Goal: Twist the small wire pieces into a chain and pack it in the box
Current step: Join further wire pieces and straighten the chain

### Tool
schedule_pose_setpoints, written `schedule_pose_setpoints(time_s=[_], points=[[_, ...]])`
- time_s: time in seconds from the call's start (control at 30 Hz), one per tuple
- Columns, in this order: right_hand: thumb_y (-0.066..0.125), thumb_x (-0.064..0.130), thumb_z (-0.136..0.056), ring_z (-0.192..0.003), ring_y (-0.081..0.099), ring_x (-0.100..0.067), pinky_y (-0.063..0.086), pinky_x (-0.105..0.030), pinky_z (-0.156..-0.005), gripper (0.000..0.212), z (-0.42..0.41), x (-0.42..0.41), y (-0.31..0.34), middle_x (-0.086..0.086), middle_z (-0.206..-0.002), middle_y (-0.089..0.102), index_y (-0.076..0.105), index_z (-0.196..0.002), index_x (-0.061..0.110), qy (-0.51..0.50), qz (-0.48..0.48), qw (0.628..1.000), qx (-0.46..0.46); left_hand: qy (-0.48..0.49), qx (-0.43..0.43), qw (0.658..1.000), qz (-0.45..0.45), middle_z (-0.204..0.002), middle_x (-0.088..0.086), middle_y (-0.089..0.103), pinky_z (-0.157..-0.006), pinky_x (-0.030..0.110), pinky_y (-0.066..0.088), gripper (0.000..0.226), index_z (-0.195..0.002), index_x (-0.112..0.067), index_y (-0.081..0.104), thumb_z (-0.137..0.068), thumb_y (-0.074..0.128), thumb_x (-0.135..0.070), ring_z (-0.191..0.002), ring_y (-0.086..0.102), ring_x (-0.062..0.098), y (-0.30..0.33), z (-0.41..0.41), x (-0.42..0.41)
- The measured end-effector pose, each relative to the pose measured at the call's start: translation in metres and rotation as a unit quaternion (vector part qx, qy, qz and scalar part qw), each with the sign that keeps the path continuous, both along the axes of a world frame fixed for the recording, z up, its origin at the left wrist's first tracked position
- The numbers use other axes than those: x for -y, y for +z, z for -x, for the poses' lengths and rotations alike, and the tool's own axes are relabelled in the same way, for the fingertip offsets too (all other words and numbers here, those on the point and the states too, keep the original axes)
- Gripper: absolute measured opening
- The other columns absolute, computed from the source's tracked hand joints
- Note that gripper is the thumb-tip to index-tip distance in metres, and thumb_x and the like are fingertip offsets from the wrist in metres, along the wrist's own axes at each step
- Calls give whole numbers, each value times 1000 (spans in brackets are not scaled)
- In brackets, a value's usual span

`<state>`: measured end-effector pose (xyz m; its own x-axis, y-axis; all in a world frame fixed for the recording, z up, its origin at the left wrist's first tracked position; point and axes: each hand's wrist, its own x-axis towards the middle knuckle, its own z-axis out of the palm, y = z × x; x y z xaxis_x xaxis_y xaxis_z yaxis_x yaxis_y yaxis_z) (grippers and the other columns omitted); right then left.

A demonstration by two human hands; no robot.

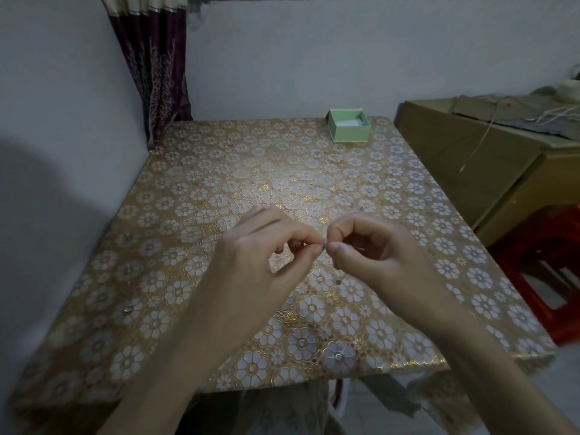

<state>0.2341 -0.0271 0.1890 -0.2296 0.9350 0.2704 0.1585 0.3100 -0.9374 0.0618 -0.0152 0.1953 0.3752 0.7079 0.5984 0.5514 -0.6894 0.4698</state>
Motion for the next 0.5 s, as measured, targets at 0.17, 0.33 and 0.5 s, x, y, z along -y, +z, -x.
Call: schedule_pose_setpoints(time_s=[0.17,0.33,0.5], points=[[62,24,-76,-57,45,-3,37,-15,-52,13,2,0,1,13,-69,55,61,-71,13,1,1,1000,11,0,-29,999,-39,-74,-8,59,-73,8,38,13,-82,-15,70,-83,59,-22,-74,42,-4,0,0,-1],[60,16,-76,-55,44,-2,36,-15,-51,11,1,-1,1,12,-67,55,61,-70,8,-8,11,1000,17,0,-57,996,-72,-72,-7,58,-75,6,35,12,-81,-14,69,-85,59,-20,-74,42,-1,0,-1,-4],[59,15,-75,-54,45,1,35,-10,-52,8,2,0,1,13,-66,55,60,-67,12,-6,15,999,32,-4,-81,993,-82,-67,-7,51,-70,14,38,14,-76,-12,64,-84,54,-17,-69,44,7,-4,-1,-5]])
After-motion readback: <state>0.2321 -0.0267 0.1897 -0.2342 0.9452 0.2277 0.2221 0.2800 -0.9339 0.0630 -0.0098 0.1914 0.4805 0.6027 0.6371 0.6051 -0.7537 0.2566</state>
